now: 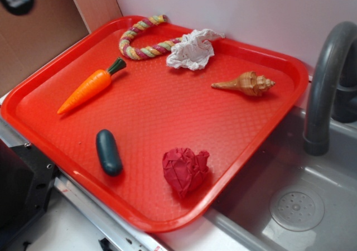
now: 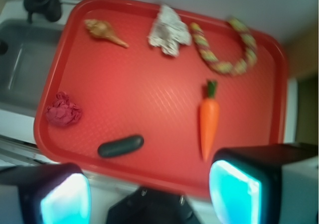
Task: Grab the shell.
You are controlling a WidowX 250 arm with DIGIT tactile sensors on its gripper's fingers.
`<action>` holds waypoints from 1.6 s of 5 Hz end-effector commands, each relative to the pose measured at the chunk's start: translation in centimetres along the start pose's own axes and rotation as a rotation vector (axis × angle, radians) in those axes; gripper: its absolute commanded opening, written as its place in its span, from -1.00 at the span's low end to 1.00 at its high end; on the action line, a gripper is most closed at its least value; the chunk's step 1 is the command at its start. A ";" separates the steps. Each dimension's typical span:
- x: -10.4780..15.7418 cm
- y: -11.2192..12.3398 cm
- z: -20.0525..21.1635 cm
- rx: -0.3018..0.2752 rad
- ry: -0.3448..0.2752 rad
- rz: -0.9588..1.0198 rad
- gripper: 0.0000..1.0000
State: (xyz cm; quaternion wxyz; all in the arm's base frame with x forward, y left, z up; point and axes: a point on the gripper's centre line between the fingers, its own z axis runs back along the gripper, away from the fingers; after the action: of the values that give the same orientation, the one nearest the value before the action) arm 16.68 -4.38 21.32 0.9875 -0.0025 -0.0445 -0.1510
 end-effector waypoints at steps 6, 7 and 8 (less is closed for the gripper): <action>16.4 -2.9 -15.6 0.059 0.093 -0.500 1.00; 17.0 -2.8 -16.7 0.025 0.118 -0.518 1.00; 16.9 -3.3 -17.6 -0.049 0.170 -0.584 1.00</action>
State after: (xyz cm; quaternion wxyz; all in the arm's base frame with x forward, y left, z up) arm 32.69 -12.44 3.30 0.8987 -0.0068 0.0809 -0.4310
